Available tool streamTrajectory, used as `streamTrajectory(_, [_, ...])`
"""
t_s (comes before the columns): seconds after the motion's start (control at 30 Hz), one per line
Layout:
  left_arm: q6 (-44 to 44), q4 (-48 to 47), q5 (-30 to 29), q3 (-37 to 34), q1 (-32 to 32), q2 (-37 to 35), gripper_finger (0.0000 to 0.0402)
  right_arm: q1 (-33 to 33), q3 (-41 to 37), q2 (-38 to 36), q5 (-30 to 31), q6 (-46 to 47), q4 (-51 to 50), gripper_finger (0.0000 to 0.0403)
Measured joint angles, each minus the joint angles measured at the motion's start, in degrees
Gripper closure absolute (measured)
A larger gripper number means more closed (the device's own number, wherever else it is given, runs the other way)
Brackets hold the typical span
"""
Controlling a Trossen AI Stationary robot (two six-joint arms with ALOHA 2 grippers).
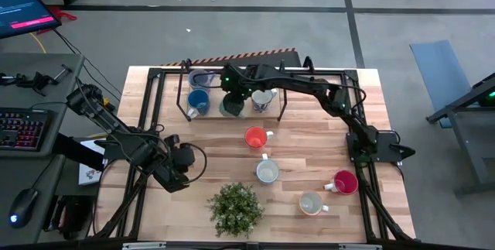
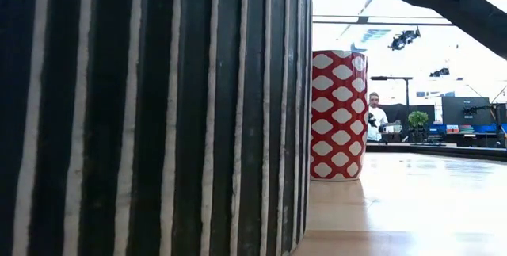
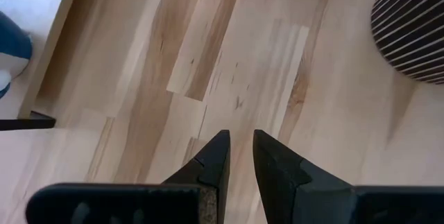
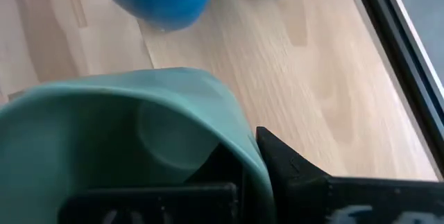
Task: Place coffee mugs
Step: Put the green mug on the shelf
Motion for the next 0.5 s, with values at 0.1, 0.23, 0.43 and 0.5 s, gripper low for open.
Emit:
streamTrajectory(0.1, [-0.4, 0.2, 0.0, 0.0, 0.0, 0.1, 0.0346, 0.0, 0.0, 0.4, 0.1, 0.0, -0.2, 0.0403])
streamTrajectory(0.23, [-0.9, 0.2, 0.0, 0.0, 0.0, 0.0, 0.0346, 0.0, 0.0, 1.0, 1.6, 0.0, -0.2, 0.0403])
streamTrajectory(0.43, [-1.0, 0.3, -0.1, 0.0, 0.0, 0.0, 0.0346, 0.0, 0.0, 2.0, 2.9, 0.4, -0.3, 0.0403])
streamTrajectory(0.5, [-1.0, 0.3, -0.3, 0.0, 0.0, 0.0, 0.0346, 0.0, 0.0, 2.2, 3.0, 0.7, 0.6, 0.0403])
